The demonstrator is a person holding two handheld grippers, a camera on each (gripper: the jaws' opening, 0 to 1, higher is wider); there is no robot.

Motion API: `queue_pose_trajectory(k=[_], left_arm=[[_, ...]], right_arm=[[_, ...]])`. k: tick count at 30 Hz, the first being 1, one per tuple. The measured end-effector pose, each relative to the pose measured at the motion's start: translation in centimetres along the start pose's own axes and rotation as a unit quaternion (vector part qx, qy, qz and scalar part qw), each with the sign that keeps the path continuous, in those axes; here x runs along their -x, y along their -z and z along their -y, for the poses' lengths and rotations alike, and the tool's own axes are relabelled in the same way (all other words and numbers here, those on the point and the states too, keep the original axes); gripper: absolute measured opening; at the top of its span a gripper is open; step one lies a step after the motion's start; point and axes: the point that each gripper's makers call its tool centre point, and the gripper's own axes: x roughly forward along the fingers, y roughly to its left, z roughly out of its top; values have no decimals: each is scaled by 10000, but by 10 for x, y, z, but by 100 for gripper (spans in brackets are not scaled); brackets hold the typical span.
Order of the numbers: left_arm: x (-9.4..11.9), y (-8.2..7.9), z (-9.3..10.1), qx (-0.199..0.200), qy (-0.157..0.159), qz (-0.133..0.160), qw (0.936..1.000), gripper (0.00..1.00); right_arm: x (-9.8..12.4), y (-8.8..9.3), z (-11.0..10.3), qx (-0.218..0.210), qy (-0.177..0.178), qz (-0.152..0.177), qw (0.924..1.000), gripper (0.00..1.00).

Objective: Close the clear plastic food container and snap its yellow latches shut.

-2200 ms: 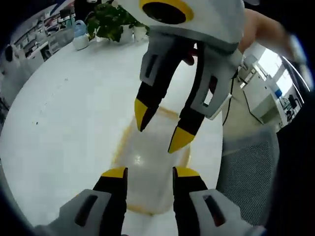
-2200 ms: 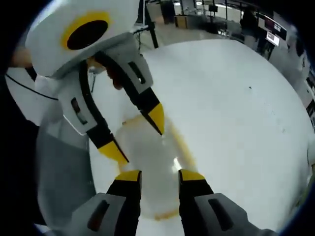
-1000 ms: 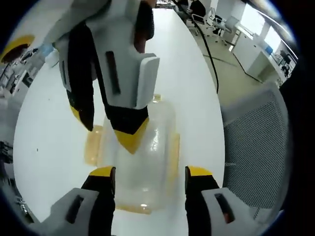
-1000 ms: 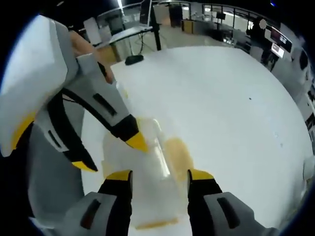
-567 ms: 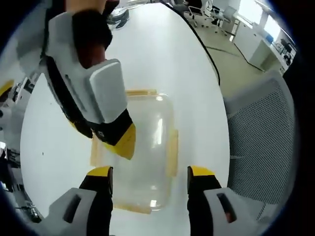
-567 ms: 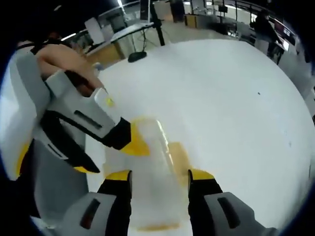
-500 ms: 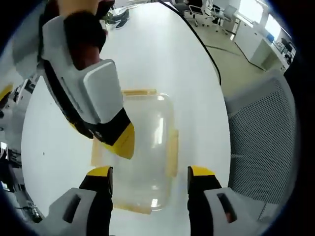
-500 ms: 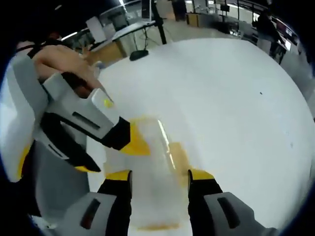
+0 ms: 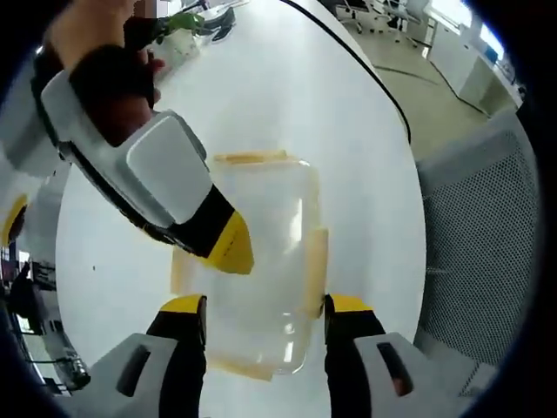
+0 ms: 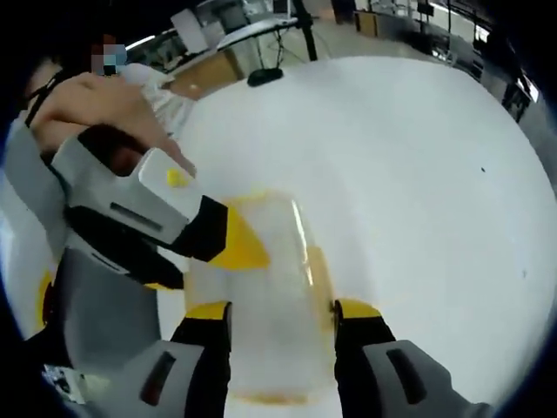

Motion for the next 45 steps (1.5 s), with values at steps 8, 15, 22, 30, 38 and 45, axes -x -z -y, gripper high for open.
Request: queue_pose_trajectory(k=[8, 15, 22, 30, 38, 45], left_arm=[[-3, 2, 0, -152, -292, -227, 9992, 55], [-2, 4, -1, -184, -290, -54, 9994, 53], [-4, 3, -2, -162, -319, -90, 9993, 51], [-4, 4, -2, -153, -339, -145, 9992, 49], [-8, 3, -3, -126, -365, -184, 9991, 48], [-7, 3, -3, -177, -364, -192, 9990, 49]], right_arm=[[-2, 0, -1, 39, -164, -161, 9997, 46], [-3, 1, -3, 76, -293, -220, 9993, 45], [-4, 1, -2, 59, -361, -194, 9991, 43], [-5, -1, 1, -140, -428, -205, 9988, 39], [-9, 0, 3, -150, -508, -533, 9972, 37], [-7, 0, 1, -174, -485, -415, 9978, 38]])
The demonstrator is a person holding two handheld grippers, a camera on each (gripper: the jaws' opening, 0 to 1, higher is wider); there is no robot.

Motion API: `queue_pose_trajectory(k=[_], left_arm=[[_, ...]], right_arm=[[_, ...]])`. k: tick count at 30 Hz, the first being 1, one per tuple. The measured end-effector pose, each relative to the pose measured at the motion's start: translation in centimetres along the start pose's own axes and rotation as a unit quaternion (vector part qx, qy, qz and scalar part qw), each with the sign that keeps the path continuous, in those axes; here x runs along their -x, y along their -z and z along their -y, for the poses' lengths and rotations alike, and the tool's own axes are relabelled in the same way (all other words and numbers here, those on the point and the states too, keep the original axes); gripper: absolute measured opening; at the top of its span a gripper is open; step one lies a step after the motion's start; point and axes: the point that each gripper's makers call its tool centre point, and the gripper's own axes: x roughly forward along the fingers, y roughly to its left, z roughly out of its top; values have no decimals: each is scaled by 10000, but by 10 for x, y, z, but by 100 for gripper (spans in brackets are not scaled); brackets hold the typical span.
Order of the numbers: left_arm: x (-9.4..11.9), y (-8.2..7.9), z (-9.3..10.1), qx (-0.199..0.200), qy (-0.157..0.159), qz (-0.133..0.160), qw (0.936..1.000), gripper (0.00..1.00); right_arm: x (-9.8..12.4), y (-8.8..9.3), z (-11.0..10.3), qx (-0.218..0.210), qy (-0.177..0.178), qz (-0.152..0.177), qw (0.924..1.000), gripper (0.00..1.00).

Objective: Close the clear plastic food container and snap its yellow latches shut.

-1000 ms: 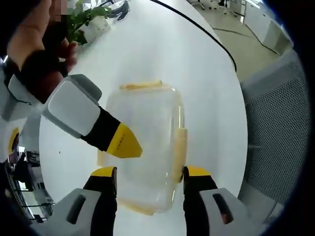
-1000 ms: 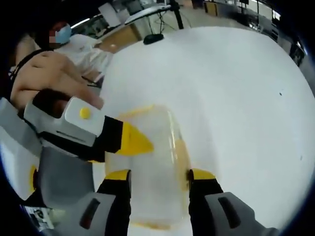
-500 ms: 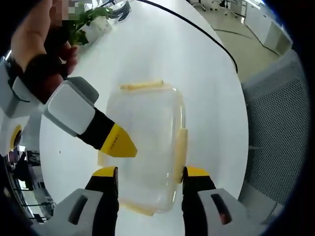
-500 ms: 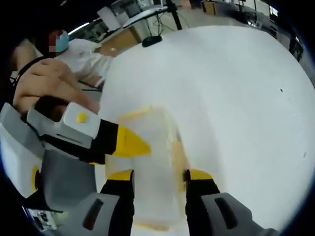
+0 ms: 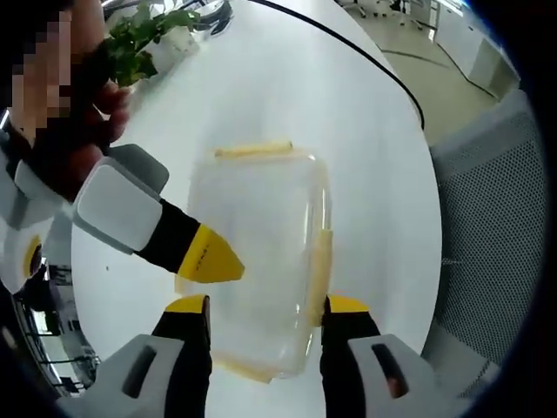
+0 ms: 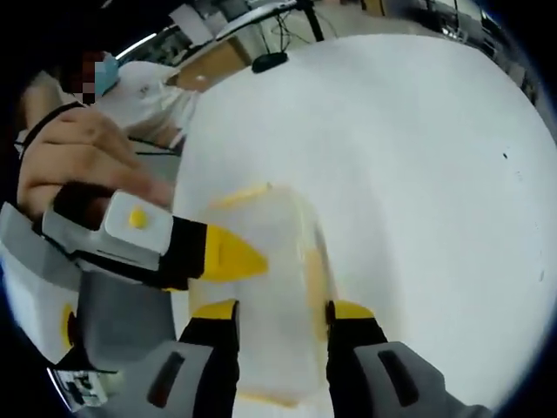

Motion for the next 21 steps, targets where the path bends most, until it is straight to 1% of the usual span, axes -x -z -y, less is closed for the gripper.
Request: queue_pose_trajectory(k=[6, 10, 16, 18, 19, 21], left_arm=[[1, 1, 1, -19, -51, 0, 10000, 49], [1, 1, 1, -90, -54, -73, 9999, 49], [3, 1, 0, -104, 42, -247, 9996, 51], [4, 1, 0, -143, 99, -284, 9994, 51], [4, 1, -1, -113, 143, -284, 9994, 52], [5, 1, -3, -250, 220, -236, 9992, 52]], right_arm=[[0, -2, -1, -28, 21, 54, 10000, 38], [0, -2, -1, -25, -34, 74, 10000, 38], [0, -3, -2, -154, -50, 114, 9998, 39], [1, -3, -3, -115, -59, 106, 9999, 40], [1, -2, -3, -106, -59, 101, 9999, 40], [3, -2, -1, -142, -40, 72, 9999, 40]])
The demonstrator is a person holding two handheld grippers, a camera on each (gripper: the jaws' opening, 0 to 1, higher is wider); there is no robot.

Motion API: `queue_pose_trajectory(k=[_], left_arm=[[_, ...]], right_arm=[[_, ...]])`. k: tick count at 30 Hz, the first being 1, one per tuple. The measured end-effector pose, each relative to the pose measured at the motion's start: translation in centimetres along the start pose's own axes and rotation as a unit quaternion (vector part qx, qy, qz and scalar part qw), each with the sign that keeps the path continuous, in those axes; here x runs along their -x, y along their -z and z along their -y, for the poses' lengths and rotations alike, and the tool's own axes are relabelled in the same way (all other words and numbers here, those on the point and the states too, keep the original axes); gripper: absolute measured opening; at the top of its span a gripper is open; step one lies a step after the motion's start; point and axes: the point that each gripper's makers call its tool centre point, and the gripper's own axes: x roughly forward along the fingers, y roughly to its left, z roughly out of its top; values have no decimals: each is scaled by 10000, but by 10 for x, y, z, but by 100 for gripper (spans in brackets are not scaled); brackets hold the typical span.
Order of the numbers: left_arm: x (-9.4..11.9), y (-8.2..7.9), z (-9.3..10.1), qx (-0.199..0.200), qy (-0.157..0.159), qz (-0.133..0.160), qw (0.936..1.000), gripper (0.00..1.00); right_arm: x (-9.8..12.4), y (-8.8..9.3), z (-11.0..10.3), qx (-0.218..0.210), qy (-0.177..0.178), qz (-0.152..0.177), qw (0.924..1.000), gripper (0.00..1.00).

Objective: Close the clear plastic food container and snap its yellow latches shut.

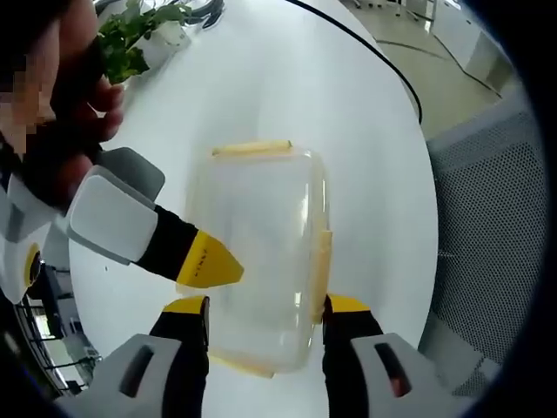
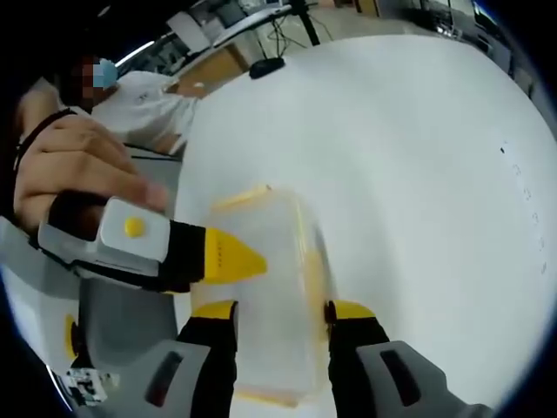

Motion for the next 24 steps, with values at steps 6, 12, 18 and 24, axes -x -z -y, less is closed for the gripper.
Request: queue_pose_trajectory(k=[6, 12, 18, 24], left_arm=[[2, 5, 2, 239, 357, 40, 9991, 67], [12, -2, 10, 445, 818, 356, 9950, 84], [17, -1, 11, 391, 951, 374, 9940, 90], [21, 10, 9, 346, 1082, 298, 9931, 92]], right_arm=[[1, 4, -6, 503, 70, -143, 9986, 43], [3, 6, -11, 683, 190, -160, 9974, 51], [10, 9, -13, 978, 402, -150, 9943, 57], [17, 14, -18, 1034, 558, -33, 9931, 70]])
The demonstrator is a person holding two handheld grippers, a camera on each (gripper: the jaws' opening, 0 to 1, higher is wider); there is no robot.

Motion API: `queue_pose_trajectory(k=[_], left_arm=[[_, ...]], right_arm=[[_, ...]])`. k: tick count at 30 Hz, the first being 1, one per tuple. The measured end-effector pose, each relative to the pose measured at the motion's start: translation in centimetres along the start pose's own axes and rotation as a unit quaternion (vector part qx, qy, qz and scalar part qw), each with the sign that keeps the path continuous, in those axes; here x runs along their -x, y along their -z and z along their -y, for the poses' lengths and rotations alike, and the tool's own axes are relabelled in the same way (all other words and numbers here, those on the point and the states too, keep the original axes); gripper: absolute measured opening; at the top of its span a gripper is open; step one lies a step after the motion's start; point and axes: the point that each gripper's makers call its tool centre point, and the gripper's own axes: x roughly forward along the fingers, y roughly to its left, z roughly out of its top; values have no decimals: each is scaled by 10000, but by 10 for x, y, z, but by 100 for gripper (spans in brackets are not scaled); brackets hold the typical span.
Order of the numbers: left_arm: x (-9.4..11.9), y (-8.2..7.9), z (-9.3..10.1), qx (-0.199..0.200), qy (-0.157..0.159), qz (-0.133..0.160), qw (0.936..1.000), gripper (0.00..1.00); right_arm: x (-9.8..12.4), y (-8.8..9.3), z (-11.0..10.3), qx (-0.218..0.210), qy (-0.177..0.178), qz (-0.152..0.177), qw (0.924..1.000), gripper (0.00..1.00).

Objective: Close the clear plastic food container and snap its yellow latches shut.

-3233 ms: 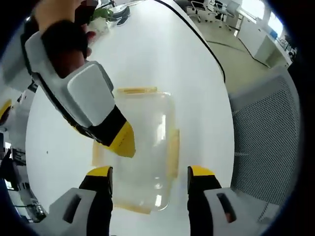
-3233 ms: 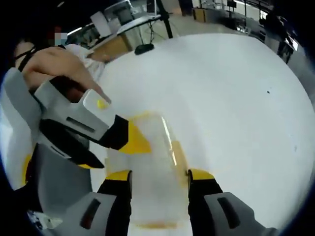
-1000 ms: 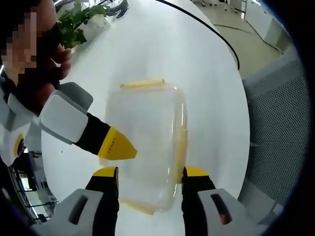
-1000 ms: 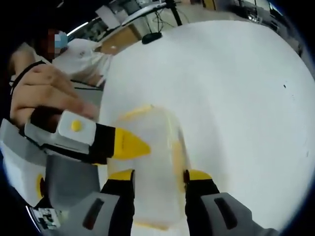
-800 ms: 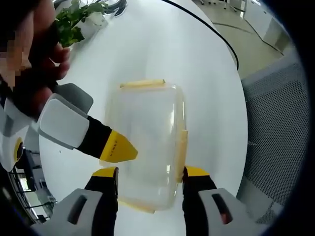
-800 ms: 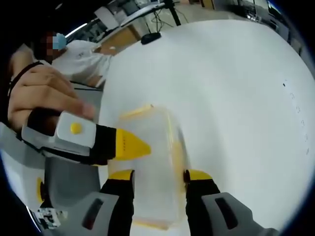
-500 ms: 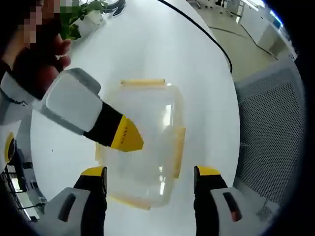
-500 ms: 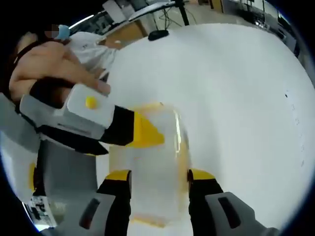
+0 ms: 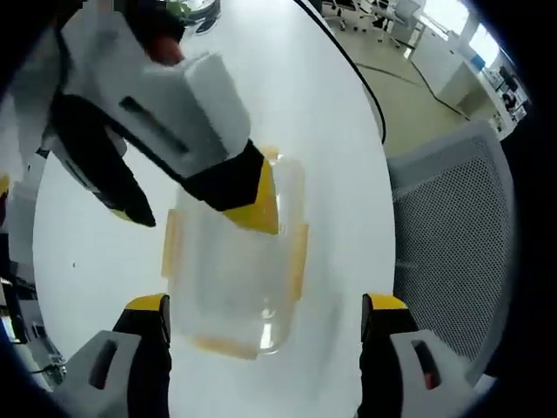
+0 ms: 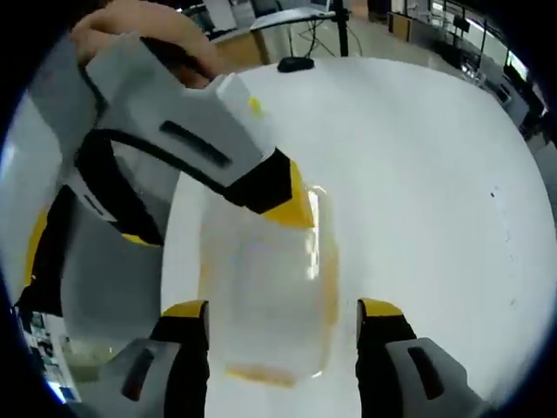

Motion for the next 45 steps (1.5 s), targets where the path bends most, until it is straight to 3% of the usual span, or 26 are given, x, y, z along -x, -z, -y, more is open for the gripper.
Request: queue_pose_trajectory(k=[15, 24, 36, 45], left_arm=[[3, 10, -20, -56, -110, 107, 9999, 91], [-7, 14, -27, -388, -26, 93, 9992, 92], [-23, 23, -31, -490, -22, -9, 9988, 93], [-31, 28, -27, -593, 60, -123, 9981, 91]], right_arm=[[7, 13, -10, 56, 330, 265, 9991, 79], [2, 19, -15, 101, 392, 189, 9990, 82], [-11, 32, -11, 323, 644, -23, 9974, 83], [-21, 39, -15, 228, 551, -90, 9982, 84]])
